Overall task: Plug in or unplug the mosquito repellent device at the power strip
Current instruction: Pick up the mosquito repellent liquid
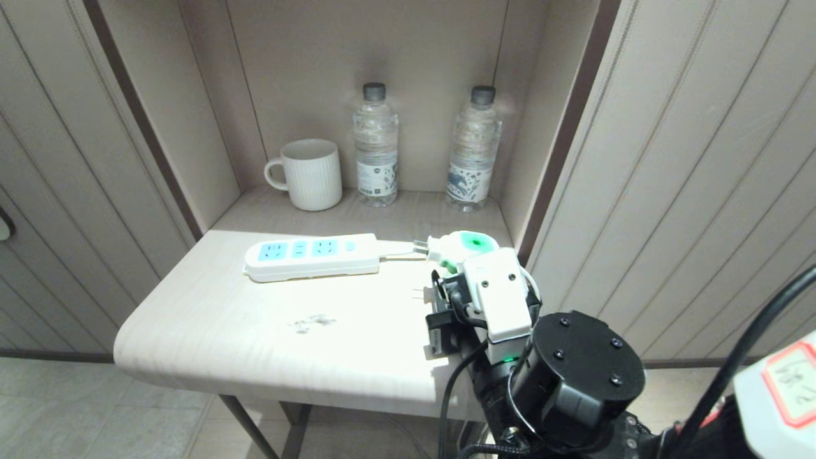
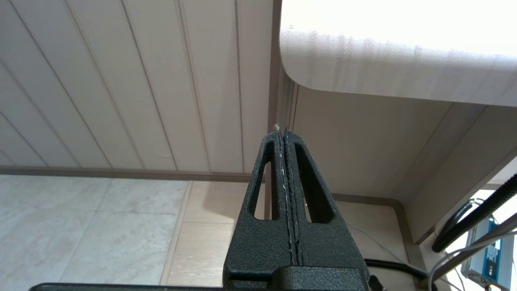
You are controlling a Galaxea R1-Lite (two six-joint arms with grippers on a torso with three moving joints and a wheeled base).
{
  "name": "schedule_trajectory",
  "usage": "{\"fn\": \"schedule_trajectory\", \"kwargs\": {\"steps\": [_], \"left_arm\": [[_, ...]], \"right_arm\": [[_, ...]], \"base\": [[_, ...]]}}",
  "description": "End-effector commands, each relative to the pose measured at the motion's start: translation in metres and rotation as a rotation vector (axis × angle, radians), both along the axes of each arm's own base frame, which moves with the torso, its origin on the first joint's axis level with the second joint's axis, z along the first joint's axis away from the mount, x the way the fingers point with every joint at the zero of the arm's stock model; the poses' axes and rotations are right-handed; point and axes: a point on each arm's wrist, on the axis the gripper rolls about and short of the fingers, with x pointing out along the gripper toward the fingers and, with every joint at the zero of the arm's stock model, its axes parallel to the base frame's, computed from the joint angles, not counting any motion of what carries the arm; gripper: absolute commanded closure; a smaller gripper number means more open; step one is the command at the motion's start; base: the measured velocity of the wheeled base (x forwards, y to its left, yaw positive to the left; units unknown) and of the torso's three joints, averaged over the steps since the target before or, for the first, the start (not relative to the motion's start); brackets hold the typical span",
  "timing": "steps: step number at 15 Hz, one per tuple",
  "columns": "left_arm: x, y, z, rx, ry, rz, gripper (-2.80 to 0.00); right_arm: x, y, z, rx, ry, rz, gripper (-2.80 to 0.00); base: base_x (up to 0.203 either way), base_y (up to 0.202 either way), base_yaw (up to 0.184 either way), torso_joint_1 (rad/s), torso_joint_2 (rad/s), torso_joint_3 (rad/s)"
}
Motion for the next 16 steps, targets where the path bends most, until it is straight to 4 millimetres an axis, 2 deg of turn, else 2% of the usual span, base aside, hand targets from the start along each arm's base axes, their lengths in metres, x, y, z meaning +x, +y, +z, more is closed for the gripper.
{"fn": "schedule_trajectory", "kwargs": {"steps": [1, 14, 15, 16], "left_arm": [[0.0001, 0.0000, 0.0000, 0.000, 0.001, 0.000, 0.00], [0.0001, 0.0000, 0.0000, 0.000, 0.001, 0.000, 0.00], [0.0001, 0.0000, 0.0000, 0.000, 0.001, 0.000, 0.00], [0.0001, 0.0000, 0.0000, 0.000, 0.001, -0.001, 0.00]], "right_arm": [[-0.0017, -0.0022, -0.0044, -0.007, 0.009, -0.005, 0.00], [-0.0061, -0.0030, -0.0078, -0.007, 0.008, 0.002, 0.00], [-0.0061, -0.0030, -0.0078, -0.007, 0.008, 0.003, -2.80], [-0.0059, -0.0027, -0.0072, -0.005, 0.007, 0.001, -2.80]], "base": [[0.000, 0.000, 0.000, 0.000, 0.00, 0.000], [0.000, 0.000, 0.000, 0.000, 0.00, 0.000], [0.000, 0.000, 0.000, 0.000, 0.00, 0.000], [0.000, 0.000, 0.000, 0.000, 0.00, 0.000]]}}
